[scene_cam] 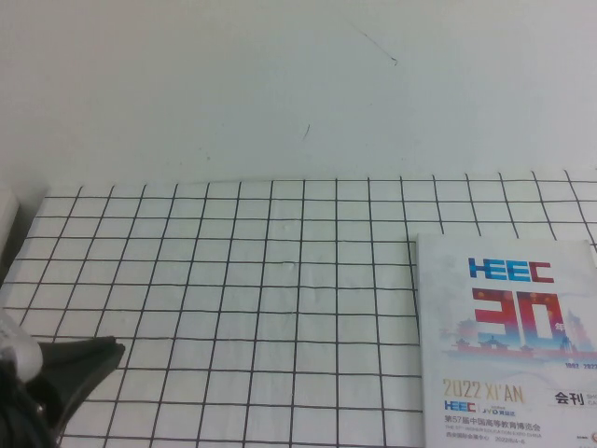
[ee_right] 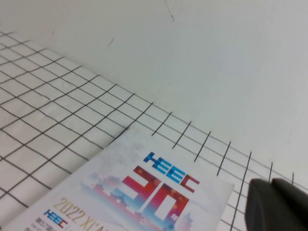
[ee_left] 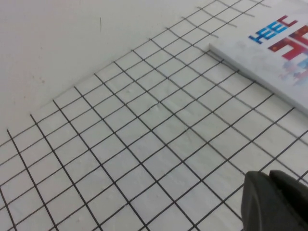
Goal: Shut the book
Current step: 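Close the open booklet and leave it lying on the table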
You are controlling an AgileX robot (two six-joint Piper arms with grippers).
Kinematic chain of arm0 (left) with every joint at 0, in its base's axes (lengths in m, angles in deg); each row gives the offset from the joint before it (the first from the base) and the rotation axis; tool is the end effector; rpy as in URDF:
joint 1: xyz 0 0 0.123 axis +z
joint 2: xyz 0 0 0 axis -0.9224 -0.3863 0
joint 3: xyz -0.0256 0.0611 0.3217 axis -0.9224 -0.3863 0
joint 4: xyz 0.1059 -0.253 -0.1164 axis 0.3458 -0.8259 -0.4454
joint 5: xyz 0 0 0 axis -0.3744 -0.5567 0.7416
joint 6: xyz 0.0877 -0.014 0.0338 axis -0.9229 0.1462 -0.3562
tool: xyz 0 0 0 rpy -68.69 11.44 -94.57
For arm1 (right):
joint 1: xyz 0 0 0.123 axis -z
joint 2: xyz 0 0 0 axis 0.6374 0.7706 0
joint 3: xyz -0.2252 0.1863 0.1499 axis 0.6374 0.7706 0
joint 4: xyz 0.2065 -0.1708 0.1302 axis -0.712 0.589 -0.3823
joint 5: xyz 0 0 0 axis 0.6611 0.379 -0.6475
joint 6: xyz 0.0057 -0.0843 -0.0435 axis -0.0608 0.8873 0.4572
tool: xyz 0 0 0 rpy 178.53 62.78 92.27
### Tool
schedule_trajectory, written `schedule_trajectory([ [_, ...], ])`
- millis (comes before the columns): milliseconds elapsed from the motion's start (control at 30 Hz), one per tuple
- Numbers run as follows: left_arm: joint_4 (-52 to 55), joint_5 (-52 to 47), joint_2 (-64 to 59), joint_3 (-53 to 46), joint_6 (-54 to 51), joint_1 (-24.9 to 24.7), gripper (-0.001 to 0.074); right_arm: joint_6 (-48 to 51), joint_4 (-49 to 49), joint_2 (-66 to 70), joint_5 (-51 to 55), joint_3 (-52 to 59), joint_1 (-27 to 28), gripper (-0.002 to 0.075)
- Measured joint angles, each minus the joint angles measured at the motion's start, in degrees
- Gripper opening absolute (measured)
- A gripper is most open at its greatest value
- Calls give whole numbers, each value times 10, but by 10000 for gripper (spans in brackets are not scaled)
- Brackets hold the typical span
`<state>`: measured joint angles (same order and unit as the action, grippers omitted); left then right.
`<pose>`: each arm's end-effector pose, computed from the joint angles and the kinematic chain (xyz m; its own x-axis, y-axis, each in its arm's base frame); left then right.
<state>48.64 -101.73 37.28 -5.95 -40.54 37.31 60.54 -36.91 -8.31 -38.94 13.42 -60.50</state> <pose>0.1136 -0.0722 0.3449 -0.2497 0.3221 -0.9132 0.5919 0.7971 0.1193 0.0590 0.0162 0.3176 -0.0586 -0.3835 -0.9217 -0.3389 0.8761 -0.3430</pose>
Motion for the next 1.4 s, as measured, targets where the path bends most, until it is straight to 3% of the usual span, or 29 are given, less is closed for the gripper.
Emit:
schedule_trajectory([
  [333,6,41,3,-96,1,0,-3,0,0,6,-22,78,0,-3],
  [833,6,-100,3,-116,6,0,-3,0,0,8,39,124,0,-3],
  [1067,6,-112,19,-129,6,0,-3,0,0,8,44,124,0,-3],
  [1267,6,-63,84,-162,6,0,-3,0,0,8,44,124,0,-3],
  [1400,38,24,120,-200,6,1,-3,0,0,8,44,124,0,-3],
])
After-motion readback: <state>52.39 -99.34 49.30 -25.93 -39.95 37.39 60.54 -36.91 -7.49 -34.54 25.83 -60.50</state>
